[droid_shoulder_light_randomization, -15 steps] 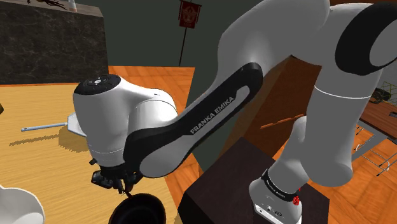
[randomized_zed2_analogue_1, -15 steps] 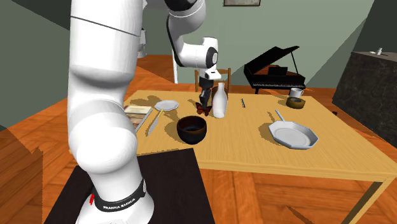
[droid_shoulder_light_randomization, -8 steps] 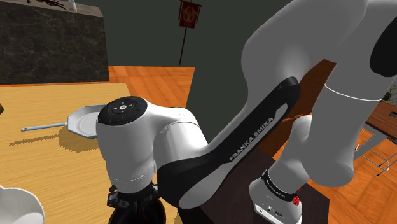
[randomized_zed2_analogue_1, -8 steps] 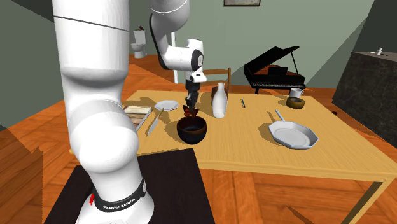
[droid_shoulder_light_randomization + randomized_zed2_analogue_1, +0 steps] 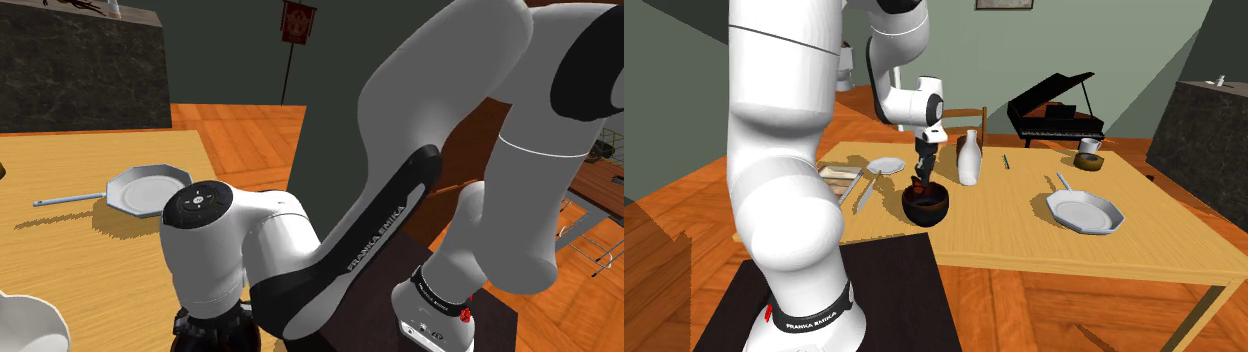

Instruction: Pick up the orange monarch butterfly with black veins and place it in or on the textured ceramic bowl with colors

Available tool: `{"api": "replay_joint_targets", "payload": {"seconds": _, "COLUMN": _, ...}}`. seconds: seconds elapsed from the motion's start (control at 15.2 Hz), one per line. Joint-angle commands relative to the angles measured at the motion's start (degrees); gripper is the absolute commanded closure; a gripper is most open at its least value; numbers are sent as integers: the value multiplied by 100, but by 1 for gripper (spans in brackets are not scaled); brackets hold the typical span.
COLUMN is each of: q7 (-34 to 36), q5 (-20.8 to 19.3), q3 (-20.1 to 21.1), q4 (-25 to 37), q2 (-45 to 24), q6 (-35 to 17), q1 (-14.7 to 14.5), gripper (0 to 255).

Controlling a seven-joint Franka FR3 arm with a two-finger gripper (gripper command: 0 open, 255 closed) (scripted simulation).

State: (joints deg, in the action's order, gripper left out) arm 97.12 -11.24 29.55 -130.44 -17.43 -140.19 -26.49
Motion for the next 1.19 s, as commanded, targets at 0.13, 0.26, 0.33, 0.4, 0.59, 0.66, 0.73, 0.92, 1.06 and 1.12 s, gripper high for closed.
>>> {"api": "replay_joint_targets", "payload": {"seconds": 0.13, "q7": 172, "q5": -255, "q3": -146, "q4": 27, "q2": -322, "q6": -257, "q1": -111, "gripper": 255}}
{"api": "replay_joint_targets", "payload": {"seconds": 0.26, "q7": 192, "q5": -286, "q3": -168, "q4": 29, "q2": -362, "q6": -291, "q1": -128, "gripper": 255}}
{"api": "replay_joint_targets", "payload": {"seconds": 0.33, "q7": 192, "q5": -286, "q3": -168, "q4": 29, "q2": -362, "q6": -291, "q1": -128, "gripper": 255}}
{"api": "replay_joint_targets", "payload": {"seconds": 0.4, "q7": 192, "q5": -286, "q3": -168, "q4": 29, "q2": -362, "q6": -291, "q1": -128, "gripper": 255}}
{"api": "replay_joint_targets", "payload": {"seconds": 0.59, "q7": 192, "q5": -286, "q3": -168, "q4": 29, "q2": -362, "q6": -291, "q1": -128, "gripper": 255}}
{"api": "replay_joint_targets", "payload": {"seconds": 0.66, "q7": 191, "q5": -285, "q3": -168, "q4": 29, "q2": -361, "q6": -290, "q1": -128, "gripper": 255}}
{"api": "replay_joint_targets", "payload": {"seconds": 0.73, "q7": 191, "q5": -285, "q3": -168, "q4": 29, "q2": -361, "q6": -290, "q1": -128, "gripper": 0}}
{"api": "replay_joint_targets", "payload": {"seconds": 0.92, "q7": 191, "q5": -285, "q3": -168, "q4": 29, "q2": -361, "q6": -290, "q1": -128, "gripper": 0}}
{"api": "replay_joint_targets", "payload": {"seconds": 1.06, "q7": 191, "q5": -285, "q3": -168, "q4": 29, "q2": -361, "q6": -290, "q1": -128, "gripper": 0}}
{"api": "replay_joint_targets", "payload": {"seconds": 1.12, "q7": 99, "q5": -151, "q3": -82, "q4": 43, "q2": -197, "q6": -131, "q1": -63, "gripper": 0}}
